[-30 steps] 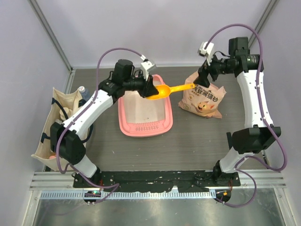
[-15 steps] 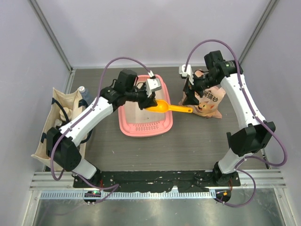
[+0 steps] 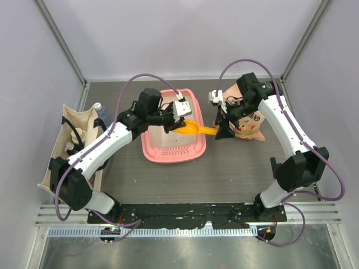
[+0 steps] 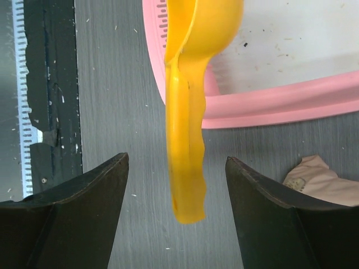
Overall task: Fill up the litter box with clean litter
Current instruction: Pick up the spatula from the center of the board.
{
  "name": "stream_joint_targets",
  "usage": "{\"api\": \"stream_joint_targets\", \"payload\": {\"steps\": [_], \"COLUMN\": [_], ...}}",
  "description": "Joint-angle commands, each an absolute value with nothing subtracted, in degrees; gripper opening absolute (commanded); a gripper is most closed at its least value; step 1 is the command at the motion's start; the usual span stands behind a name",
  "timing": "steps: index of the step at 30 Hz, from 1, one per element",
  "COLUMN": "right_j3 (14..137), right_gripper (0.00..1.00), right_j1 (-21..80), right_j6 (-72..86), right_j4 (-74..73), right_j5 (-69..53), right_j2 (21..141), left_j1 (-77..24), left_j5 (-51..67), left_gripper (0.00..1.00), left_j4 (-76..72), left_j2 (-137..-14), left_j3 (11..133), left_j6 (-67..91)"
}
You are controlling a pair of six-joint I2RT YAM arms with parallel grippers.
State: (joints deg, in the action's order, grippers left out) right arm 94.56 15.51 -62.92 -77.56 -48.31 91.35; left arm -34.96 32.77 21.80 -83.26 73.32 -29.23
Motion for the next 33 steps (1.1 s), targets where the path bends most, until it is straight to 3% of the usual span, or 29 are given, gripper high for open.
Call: {"api": "stream_joint_targets", "payload": {"steps": [1, 6, 16, 18, 19, 24, 25, 26, 28, 29, 33], "right_j3": [95.6, 96.0, 94.5, 94.5, 94.5, 95.4, 95.5, 95.6, 95.7, 95.9, 101.1], "right_gripper": [0.73, 0.59, 0.54, 0.48, 0.45, 0.06, 0.01, 0.01, 0.01, 0.01, 0.02], "right_j1": [16.9, 18.5, 19.1, 19.2, 19.2, 19.2, 19.1, 18.9, 17.6, 14.8, 3.8], "right_j6": [-61.5, -63.3, -61.2, -60.9, -60.7, -59.3, -58.4, -57.1, -50.8, -49.0, -38.3], "right_j4": [-83.4, -86.2, -84.2, -84.1, -83.9, -83.8, -83.5, -81.8, -78.3, -75.3, -71.9], "right_j5": [-51.2, -51.2, -50.0, -49.6, -49.4, -48.3, -48.0, -46.9, -45.8, -45.4, -45.5], "right_j2": [92.2, 94.5, 94.0, 94.1, 94.1, 94.2, 93.7, 93.3, 92.2, 91.5, 92.6], "left_j1": [-36.1, -37.2, -37.9, -37.9, -38.0, -38.2, -38.4, -38.4, -38.4, -38.4, -38.3], "left_j5": [33.1, 31.8, 30.1, 30.3, 30.3, 28.4, 27.9, 27.3, 23.1, 21.8, 18.4], "left_gripper": [0.00, 0.00, 0.00, 0.00, 0.00, 0.02, 0.10, 0.42, 0.62, 0.85, 0.92], "left_j4": [17.1, 15.7, 14.2, 14.1, 14.1, 13.1, 13.1, 12.4, 10.0, 8.3, 7.7], "left_j2": [-80.1, -78.9, -79.5, -79.5, -79.6, -80.3, -80.5, -80.7, -80.5, -80.3, -80.5], "left_j3": [73.8, 72.2, 72.0, 71.9, 71.9, 71.8, 71.8, 71.7, 71.1, 70.8, 72.8], "left_j6": [-31.0, -33.0, -32.3, -32.3, -32.2, -31.7, -31.5, -31.0, -27.2, -26.3, -22.3]}}
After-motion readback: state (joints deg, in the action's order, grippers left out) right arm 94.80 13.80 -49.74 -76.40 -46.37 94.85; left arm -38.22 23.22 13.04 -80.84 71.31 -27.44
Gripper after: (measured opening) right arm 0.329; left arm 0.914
